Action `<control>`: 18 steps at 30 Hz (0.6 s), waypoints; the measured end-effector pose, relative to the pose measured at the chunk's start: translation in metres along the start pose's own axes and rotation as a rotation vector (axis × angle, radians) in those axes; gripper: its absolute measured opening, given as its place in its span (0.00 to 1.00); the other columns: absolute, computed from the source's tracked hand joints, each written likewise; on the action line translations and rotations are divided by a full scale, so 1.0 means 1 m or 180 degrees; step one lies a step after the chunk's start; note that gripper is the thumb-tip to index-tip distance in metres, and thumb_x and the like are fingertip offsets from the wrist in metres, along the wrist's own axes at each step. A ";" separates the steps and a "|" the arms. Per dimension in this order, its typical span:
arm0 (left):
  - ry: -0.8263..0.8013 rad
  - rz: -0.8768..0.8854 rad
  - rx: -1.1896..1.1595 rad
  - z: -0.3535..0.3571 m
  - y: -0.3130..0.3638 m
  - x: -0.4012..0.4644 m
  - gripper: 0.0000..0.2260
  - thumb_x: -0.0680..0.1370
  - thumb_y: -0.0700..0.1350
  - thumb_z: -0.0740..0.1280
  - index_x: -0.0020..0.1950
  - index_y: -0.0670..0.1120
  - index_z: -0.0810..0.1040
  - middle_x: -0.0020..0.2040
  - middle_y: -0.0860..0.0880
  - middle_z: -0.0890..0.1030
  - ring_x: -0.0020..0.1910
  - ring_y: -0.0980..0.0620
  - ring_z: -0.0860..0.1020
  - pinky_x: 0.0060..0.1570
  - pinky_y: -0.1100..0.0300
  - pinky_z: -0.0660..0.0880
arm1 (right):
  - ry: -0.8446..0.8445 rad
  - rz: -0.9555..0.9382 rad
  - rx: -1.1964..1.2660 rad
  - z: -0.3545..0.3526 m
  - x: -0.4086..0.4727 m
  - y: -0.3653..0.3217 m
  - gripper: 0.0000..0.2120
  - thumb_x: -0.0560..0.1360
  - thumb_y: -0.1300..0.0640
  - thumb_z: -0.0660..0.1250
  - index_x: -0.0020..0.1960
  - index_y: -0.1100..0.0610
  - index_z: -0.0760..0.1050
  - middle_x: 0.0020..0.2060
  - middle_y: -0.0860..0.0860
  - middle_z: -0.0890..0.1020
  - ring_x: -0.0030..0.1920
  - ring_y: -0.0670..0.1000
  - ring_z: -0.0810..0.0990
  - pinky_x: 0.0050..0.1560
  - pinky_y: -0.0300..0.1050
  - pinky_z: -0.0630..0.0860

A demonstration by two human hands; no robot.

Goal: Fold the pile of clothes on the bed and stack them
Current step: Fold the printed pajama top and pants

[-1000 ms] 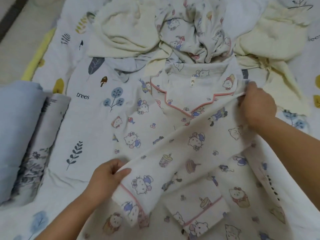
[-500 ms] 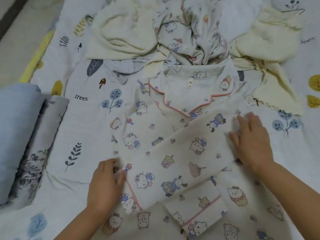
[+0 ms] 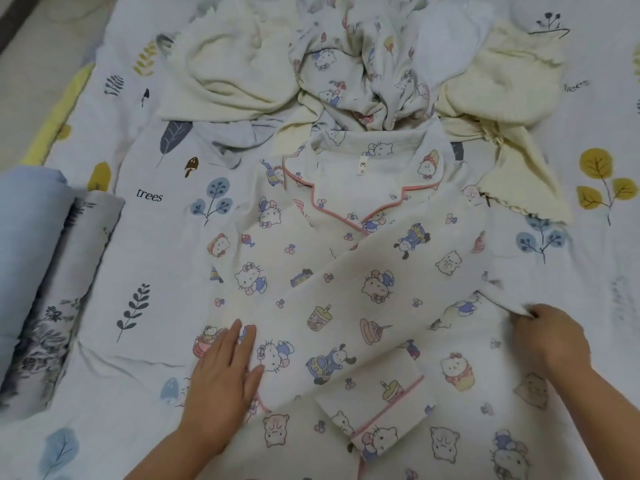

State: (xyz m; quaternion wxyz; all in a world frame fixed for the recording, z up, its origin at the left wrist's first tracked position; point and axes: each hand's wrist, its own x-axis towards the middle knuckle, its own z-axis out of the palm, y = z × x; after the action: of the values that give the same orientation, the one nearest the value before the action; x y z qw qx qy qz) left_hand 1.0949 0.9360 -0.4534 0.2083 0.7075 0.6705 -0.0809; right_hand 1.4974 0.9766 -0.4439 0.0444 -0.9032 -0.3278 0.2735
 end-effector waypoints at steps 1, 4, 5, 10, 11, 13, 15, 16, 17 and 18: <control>0.0046 -0.0021 0.0020 -0.002 0.002 -0.001 0.36 0.79 0.62 0.37 0.67 0.39 0.72 0.67 0.38 0.72 0.64 0.35 0.73 0.59 0.41 0.71 | 0.0013 0.0163 0.0001 0.000 0.000 -0.003 0.10 0.74 0.58 0.65 0.54 0.60 0.75 0.52 0.63 0.79 0.51 0.62 0.75 0.53 0.54 0.71; 0.0264 -0.0146 0.0073 -0.005 0.019 0.002 0.33 0.80 0.61 0.40 0.69 0.41 0.71 0.69 0.37 0.69 0.67 0.34 0.68 0.62 0.36 0.63 | 0.0861 -0.0155 0.0104 0.015 -0.020 -0.026 0.28 0.71 0.60 0.67 0.69 0.61 0.65 0.65 0.64 0.69 0.66 0.64 0.65 0.63 0.59 0.64; 0.0344 -0.0119 0.0060 -0.006 0.028 0.004 0.31 0.80 0.60 0.42 0.70 0.42 0.69 0.70 0.37 0.67 0.69 0.35 0.65 0.64 0.36 0.59 | 0.1014 -0.0650 0.0081 0.026 -0.033 -0.038 0.30 0.71 0.60 0.66 0.72 0.61 0.62 0.69 0.64 0.65 0.69 0.63 0.62 0.67 0.60 0.60; -0.0080 0.0310 0.0349 0.007 0.046 0.024 0.31 0.78 0.63 0.37 0.77 0.49 0.53 0.76 0.44 0.53 0.75 0.40 0.51 0.68 0.38 0.50 | -0.0021 -0.2367 -0.1409 0.083 -0.052 -0.046 0.31 0.80 0.41 0.47 0.73 0.47 0.30 0.74 0.49 0.33 0.73 0.51 0.31 0.71 0.54 0.32; -0.0190 0.0376 0.0523 0.014 0.040 0.028 0.35 0.73 0.66 0.28 0.76 0.51 0.44 0.76 0.47 0.43 0.76 0.41 0.45 0.70 0.40 0.45 | -0.0220 -0.2305 -0.1560 0.085 -0.045 -0.040 0.30 0.79 0.39 0.43 0.71 0.44 0.28 0.73 0.47 0.32 0.73 0.49 0.31 0.71 0.53 0.32; -0.0351 0.0412 0.0626 0.024 0.028 0.034 0.38 0.63 0.67 0.17 0.71 0.55 0.28 0.72 0.52 0.28 0.72 0.46 0.31 0.71 0.45 0.37 | -0.0420 -0.2230 -0.1617 0.082 -0.034 -0.034 0.30 0.79 0.38 0.42 0.71 0.44 0.28 0.74 0.45 0.34 0.74 0.48 0.33 0.72 0.52 0.33; -0.0395 0.0428 0.0506 0.021 0.023 0.037 0.39 0.61 0.68 0.16 0.70 0.56 0.28 0.71 0.53 0.27 0.71 0.49 0.29 0.71 0.47 0.36 | -0.0460 -0.2296 -0.1579 0.076 -0.030 -0.031 0.31 0.79 0.39 0.43 0.74 0.46 0.32 0.75 0.47 0.36 0.74 0.47 0.33 0.72 0.50 0.34; -0.0356 0.0416 0.0407 0.017 0.023 0.035 0.39 0.62 0.68 0.17 0.71 0.56 0.30 0.72 0.54 0.30 0.73 0.50 0.32 0.71 0.48 0.37 | -0.0424 -0.2317 -0.1567 0.073 -0.031 -0.029 0.31 0.79 0.40 0.44 0.76 0.48 0.35 0.75 0.48 0.37 0.73 0.47 0.32 0.73 0.50 0.35; -0.0263 0.0389 0.0282 0.011 0.022 0.032 0.39 0.65 0.69 0.20 0.73 0.55 0.34 0.73 0.54 0.33 0.74 0.50 0.35 0.72 0.48 0.38 | -0.0337 -0.2344 -0.1550 0.068 -0.034 -0.026 0.30 0.79 0.40 0.44 0.77 0.49 0.38 0.76 0.49 0.39 0.73 0.46 0.32 0.73 0.51 0.37; -0.0154 0.0330 0.0143 0.005 0.020 0.027 0.38 0.69 0.69 0.25 0.75 0.53 0.40 0.75 0.52 0.39 0.75 0.50 0.39 0.72 0.47 0.41 | -0.0223 -0.2363 -0.1515 0.062 -0.039 -0.022 0.30 0.79 0.41 0.44 0.77 0.51 0.42 0.76 0.51 0.41 0.73 0.47 0.34 0.74 0.53 0.40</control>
State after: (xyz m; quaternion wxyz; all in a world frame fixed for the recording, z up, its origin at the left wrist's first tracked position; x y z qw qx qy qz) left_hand 1.1177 0.9582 -0.4644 0.2124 0.7436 0.6257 -0.1021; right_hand 1.4281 0.9632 -0.4722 -0.0807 -0.6995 -0.6851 0.1864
